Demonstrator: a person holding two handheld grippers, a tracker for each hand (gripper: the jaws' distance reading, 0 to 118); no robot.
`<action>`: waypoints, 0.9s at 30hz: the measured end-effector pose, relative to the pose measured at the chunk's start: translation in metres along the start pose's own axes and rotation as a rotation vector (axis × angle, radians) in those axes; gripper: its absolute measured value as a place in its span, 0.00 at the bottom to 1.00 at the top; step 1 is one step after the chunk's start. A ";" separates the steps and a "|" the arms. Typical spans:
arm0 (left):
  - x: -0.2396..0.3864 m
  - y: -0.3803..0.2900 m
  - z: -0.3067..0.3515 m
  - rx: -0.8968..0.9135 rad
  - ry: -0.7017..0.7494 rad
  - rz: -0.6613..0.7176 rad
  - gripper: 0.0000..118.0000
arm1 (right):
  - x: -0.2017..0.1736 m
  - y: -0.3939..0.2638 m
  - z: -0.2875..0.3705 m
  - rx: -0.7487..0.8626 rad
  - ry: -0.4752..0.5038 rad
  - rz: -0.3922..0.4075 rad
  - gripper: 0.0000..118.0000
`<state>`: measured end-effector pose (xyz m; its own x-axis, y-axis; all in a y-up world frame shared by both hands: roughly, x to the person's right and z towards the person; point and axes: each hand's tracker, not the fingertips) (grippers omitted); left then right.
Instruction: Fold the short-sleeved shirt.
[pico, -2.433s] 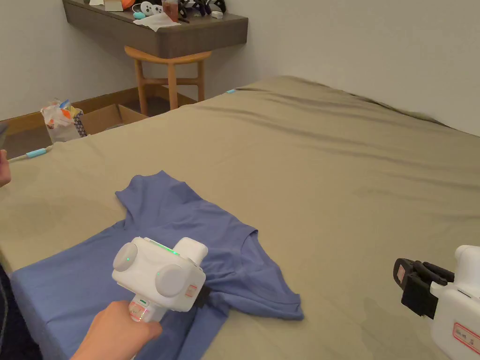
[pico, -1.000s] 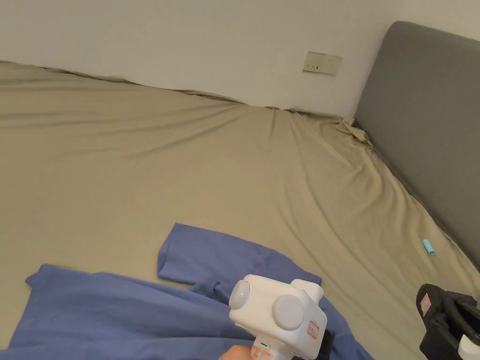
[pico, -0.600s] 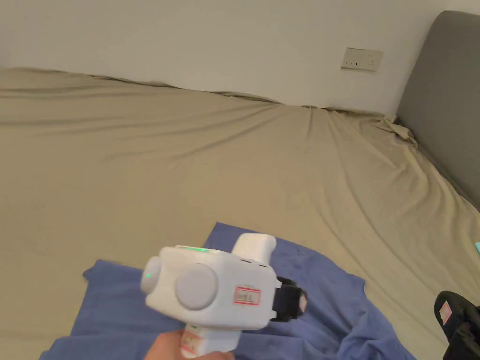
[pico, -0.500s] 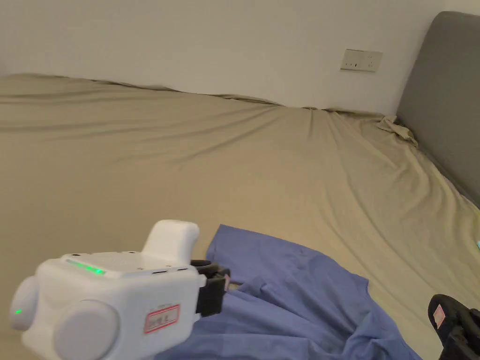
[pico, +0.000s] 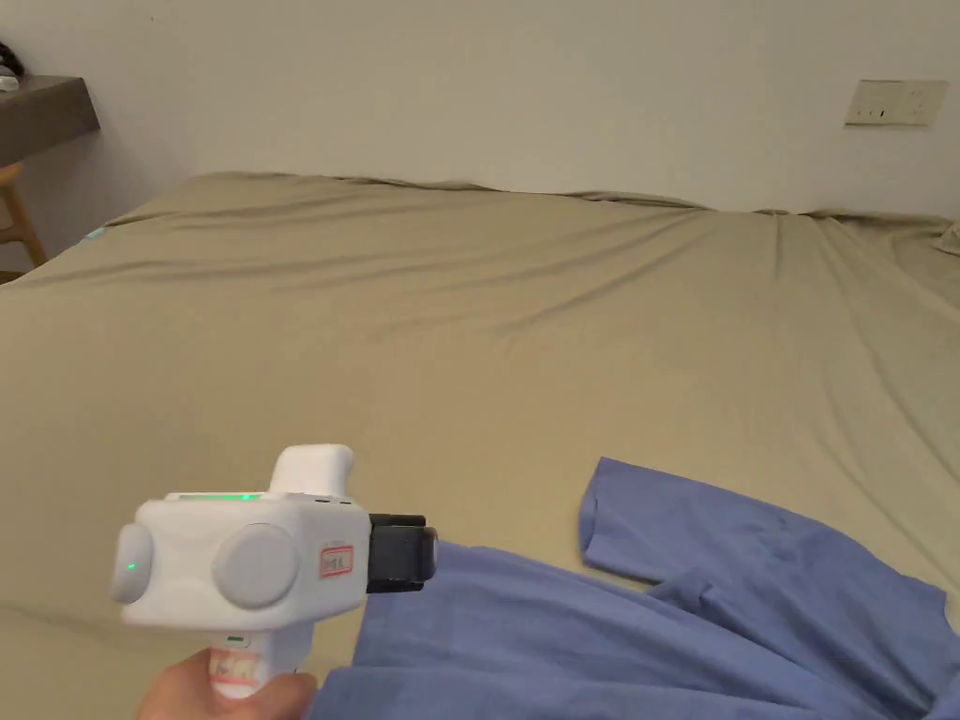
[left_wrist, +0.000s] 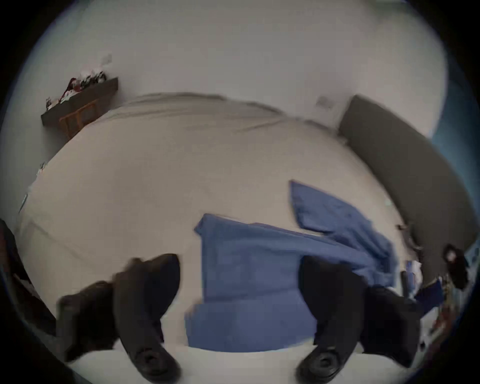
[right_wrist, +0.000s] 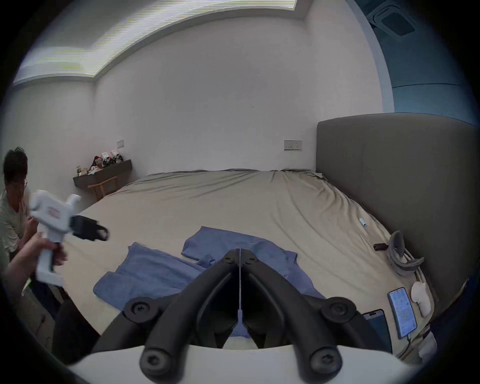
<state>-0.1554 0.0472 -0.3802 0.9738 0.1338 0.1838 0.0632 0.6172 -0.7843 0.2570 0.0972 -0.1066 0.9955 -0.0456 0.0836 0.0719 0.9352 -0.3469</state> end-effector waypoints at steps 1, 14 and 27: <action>-0.003 0.009 -0.026 0.016 0.001 -0.024 0.86 | -0.001 -0.001 -0.003 -0.009 0.000 0.002 0.03; 0.027 -0.005 -0.144 -0.053 0.057 -0.104 0.05 | 0.004 -0.031 -0.053 -0.199 -0.042 0.042 0.03; 0.020 -0.018 -0.065 0.077 -0.077 0.017 0.05 | 0.052 0.042 -0.206 -0.401 0.141 0.005 1.00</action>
<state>-0.1230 -0.0119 -0.4015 0.9548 0.2023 0.2178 0.0267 0.6715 -0.7405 0.3247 0.0618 -0.3088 0.9926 -0.1151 -0.0377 0.0582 0.7262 -0.6850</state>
